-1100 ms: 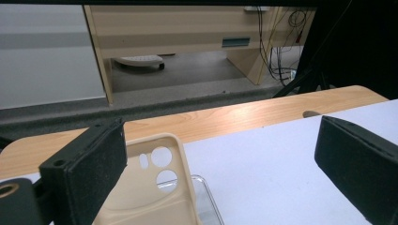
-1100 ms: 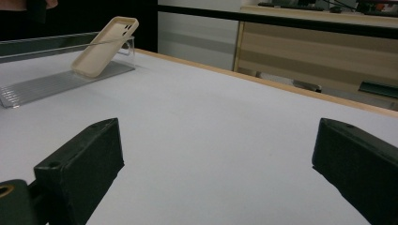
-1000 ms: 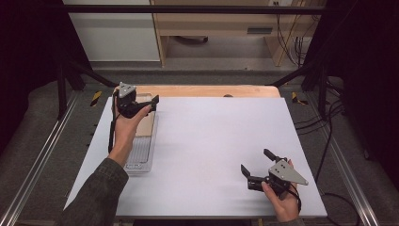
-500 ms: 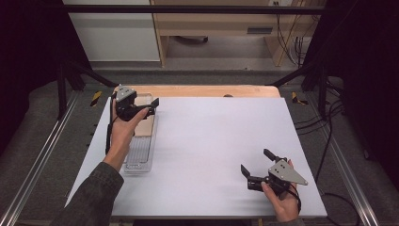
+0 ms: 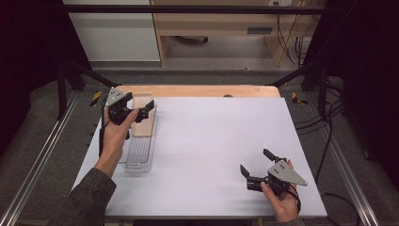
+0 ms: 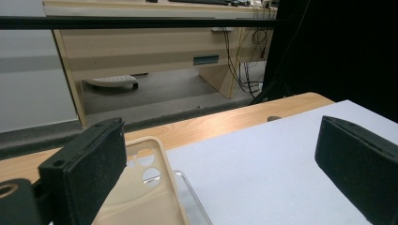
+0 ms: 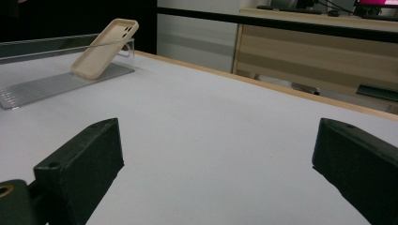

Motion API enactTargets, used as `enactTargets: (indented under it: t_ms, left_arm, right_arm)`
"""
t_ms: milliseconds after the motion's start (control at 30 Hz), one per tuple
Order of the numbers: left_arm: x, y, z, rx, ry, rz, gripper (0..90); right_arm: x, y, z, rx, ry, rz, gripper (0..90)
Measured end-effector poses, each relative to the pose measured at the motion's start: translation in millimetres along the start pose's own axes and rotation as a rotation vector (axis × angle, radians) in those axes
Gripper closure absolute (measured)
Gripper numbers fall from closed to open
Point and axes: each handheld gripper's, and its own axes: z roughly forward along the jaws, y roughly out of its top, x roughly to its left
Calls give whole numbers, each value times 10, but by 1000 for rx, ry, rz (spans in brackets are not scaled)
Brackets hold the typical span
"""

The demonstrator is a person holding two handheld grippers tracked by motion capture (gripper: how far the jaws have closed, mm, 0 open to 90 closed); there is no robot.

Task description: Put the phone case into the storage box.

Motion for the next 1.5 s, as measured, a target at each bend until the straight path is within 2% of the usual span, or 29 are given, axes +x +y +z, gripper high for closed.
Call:
enactTargets:
  t_ms: [167,333,567,867,933,1133,1500]
  left_arm:
    - [33,-22,-139,-21,10,10,21]
    - [75,-28,-284,-51,-2,-13,15]
    - [124,-89,-463,-74,-8,-21,15]
    - [208,-213,-678,-89,-3,-38,15]
    - [225,-224,-729,-80,4,-38,15]
    - [267,-252,-877,-93,18,-43,15]
    - [264,-399,-1085,-123,0,-37,15]
  right_arm:
    - [2,-3,6,2,3,-1,23]
    - [6,-2,4,1,2,0,23]
    - [7,-1,3,2,2,-1,23]
    - [-2,1,-6,1,-1,2,23]
    - [-4,3,-5,-2,-1,5,23]
    - [-14,10,-20,-11,-2,12,23]
    - [-17,9,-20,-10,-2,11,23]
